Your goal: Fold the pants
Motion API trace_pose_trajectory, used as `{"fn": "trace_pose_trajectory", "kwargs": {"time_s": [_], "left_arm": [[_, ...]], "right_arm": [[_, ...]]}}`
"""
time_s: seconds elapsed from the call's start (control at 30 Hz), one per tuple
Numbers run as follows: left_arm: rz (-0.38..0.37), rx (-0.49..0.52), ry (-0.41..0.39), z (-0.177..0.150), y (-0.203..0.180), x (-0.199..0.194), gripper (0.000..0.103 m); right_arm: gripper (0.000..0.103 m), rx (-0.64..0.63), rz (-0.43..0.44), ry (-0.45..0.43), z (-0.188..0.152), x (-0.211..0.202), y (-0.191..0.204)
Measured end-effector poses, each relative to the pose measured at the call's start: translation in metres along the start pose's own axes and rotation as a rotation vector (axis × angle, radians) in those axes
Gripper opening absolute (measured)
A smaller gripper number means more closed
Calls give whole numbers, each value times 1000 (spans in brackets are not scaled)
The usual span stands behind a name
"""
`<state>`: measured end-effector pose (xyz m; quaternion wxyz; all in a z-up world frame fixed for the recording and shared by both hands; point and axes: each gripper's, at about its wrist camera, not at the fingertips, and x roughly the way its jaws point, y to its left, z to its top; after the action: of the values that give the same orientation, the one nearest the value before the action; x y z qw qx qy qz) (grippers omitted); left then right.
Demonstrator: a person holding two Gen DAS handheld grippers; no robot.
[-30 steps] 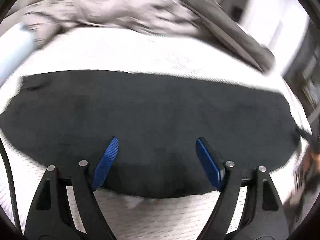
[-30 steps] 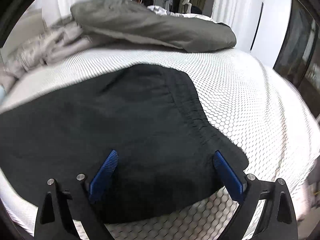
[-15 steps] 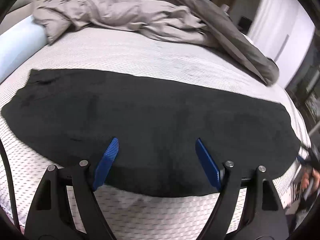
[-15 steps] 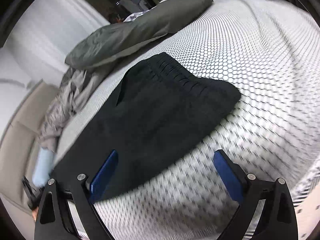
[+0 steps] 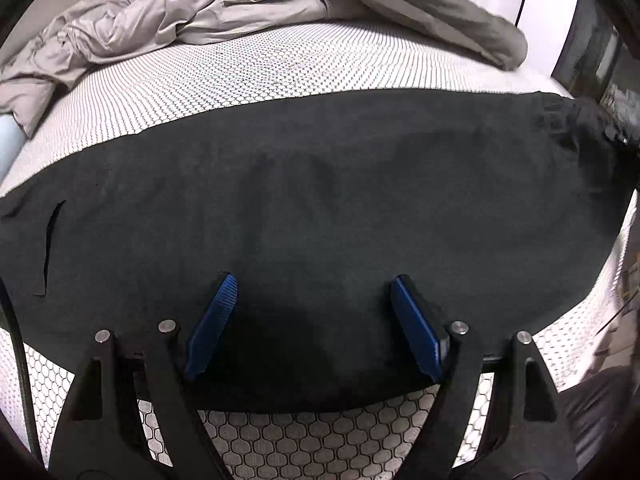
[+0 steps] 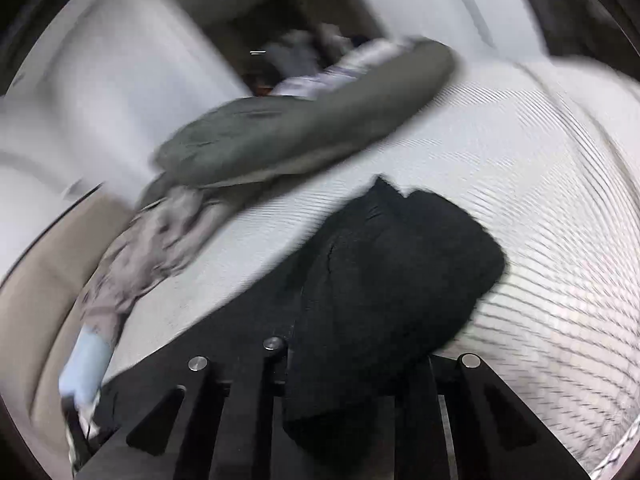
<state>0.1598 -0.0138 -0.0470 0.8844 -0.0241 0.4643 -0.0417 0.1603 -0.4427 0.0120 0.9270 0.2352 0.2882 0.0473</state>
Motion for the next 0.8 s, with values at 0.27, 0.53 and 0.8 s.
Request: {"fn": "trace_pose_trajectory", "kwargs": {"time_s": [0.27, 0.53, 0.8], "left_arm": [[-40, -108, -22, 1, 34, -11, 77], [-241, -159, -60, 8, 21, -20, 77], [-626, -226, 116, 26, -21, 32, 70]], "right_arm": [[69, -470, 366, 379, -69, 56, 172], [71, -495, 251, 257, -51, 10, 139], [71, -419, -10, 439, -70, 75, 82]]}}
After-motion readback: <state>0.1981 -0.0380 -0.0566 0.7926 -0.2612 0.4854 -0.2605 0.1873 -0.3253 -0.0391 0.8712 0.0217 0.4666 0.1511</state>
